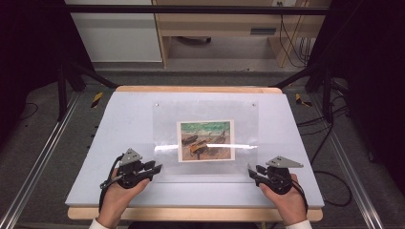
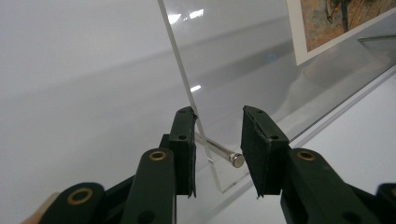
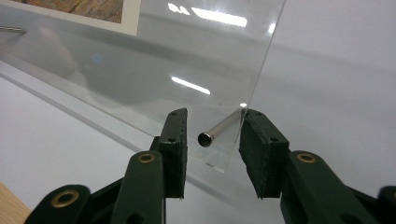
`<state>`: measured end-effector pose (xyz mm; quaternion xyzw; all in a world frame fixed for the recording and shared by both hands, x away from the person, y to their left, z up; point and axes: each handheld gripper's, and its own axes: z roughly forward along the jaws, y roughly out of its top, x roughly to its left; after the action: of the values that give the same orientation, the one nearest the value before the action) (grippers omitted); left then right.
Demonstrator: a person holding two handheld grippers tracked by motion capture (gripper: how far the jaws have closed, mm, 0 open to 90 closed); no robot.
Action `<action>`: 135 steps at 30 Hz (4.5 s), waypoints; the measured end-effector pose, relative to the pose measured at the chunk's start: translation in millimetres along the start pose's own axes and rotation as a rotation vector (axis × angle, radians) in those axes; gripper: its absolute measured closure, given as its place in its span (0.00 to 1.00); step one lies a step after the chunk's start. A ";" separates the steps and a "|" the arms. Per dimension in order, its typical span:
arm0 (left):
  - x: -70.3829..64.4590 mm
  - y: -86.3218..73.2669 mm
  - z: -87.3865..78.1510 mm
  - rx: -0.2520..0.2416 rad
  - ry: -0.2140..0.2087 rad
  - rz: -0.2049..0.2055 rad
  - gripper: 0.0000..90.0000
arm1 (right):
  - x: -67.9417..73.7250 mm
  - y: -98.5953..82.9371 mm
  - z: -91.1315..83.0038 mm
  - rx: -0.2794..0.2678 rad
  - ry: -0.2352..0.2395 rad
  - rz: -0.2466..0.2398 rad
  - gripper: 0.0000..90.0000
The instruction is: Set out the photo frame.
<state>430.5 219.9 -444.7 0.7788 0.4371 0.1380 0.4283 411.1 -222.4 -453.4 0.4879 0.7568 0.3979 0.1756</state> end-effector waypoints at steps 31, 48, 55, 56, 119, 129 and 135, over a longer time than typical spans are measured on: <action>-1.5 -6.9 -1.5 0.020 -0.012 0.015 0.76 | 2.2 -5.8 -1.5 0.020 -0.013 -0.008 0.75; -3.0 -11.6 -2.6 0.046 -0.028 0.023 0.77 | 4.7 -11.5 -2.2 0.047 -0.016 -0.008 0.76; -4.6 -13.6 -3.0 0.058 -0.027 0.031 0.77 | 5.6 -14.2 -2.0 0.066 -0.014 -0.005 0.76; -4.6 -13.8 -3.2 0.062 -0.027 0.034 0.77 | 5.9 -14.6 -1.8 0.067 -0.014 -0.005 0.76; -6.6 -17.0 0.4 0.082 -0.032 0.060 0.65 | 9.8 -15.9 1.4 0.064 -0.007 -0.020 0.60; -8.2 -17.0 2.9 0.074 -0.034 0.065 0.45 | 10.1 -13.8 1.9 0.042 -0.017 -0.016 0.42; -7.8 -16.0 2.6 0.055 -0.036 0.060 0.37 | 10.7 -11.5 1.7 0.016 -0.027 -0.013 0.31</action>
<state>418.5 216.3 -457.5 0.8053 0.4095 0.1245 0.4102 400.4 -214.7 -462.0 0.4896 0.7608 0.3841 0.1844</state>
